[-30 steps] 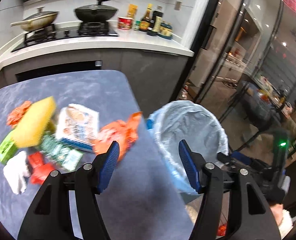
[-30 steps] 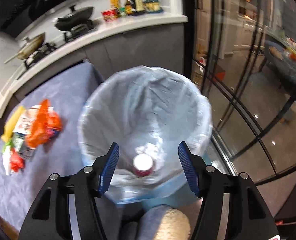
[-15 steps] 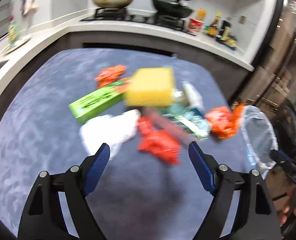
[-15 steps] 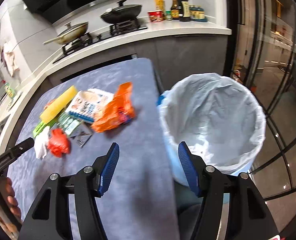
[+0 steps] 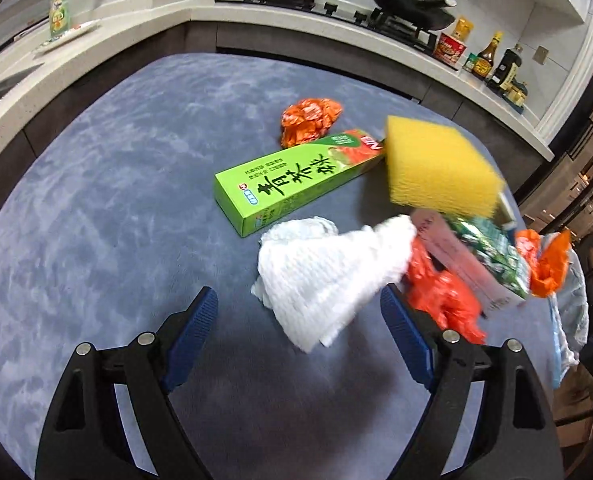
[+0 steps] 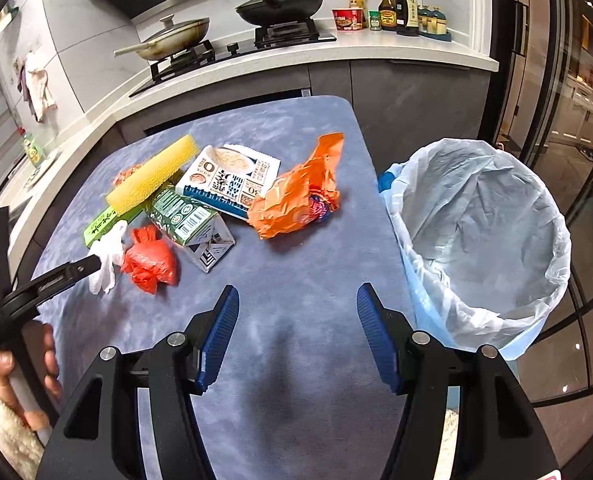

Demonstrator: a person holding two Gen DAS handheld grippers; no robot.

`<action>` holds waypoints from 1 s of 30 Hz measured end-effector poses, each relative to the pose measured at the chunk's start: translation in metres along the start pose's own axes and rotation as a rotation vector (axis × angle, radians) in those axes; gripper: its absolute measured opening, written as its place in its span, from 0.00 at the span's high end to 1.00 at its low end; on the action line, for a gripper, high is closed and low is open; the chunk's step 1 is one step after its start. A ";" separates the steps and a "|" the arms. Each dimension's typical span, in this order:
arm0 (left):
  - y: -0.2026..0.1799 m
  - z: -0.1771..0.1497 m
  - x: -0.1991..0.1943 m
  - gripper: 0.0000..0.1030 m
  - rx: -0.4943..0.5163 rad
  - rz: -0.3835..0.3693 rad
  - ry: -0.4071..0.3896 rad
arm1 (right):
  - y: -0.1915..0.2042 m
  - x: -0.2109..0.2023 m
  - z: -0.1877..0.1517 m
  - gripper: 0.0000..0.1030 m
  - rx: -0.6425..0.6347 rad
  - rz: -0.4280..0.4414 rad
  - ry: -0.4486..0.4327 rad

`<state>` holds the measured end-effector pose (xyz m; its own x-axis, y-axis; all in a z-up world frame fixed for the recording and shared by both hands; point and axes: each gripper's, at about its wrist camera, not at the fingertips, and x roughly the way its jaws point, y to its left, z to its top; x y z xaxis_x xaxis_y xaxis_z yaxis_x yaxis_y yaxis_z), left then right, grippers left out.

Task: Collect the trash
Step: 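Grasp the white paper towel with the left tool while the right tool grasps the orange bag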

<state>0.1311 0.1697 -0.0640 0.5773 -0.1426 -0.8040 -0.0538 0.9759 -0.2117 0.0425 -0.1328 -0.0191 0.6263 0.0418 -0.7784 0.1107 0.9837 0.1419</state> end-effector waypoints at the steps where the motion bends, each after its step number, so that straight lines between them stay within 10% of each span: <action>1: 0.000 0.000 0.003 0.23 0.002 -0.002 0.003 | 0.001 0.002 0.001 0.42 -0.001 -0.001 0.004; 7: -0.003 0.005 0.022 0.27 0.020 -0.029 0.025 | 0.002 0.012 0.005 0.42 0.008 0.000 0.019; 15: -0.018 0.005 0.026 0.85 0.072 -0.078 0.049 | 0.002 0.029 0.021 0.42 0.034 0.021 0.014; 26: -0.034 -0.005 -0.001 0.89 0.110 -0.108 0.040 | 0.005 0.063 0.048 0.47 0.061 0.065 0.002; 30: -0.035 -0.007 -0.010 0.89 0.113 -0.116 0.033 | 0.004 0.077 0.051 0.62 0.064 0.063 0.019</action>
<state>0.1215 0.1355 -0.0522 0.5472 -0.2589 -0.7960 0.1044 0.9647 -0.2420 0.1306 -0.1349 -0.0476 0.6191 0.1072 -0.7779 0.1210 0.9658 0.2294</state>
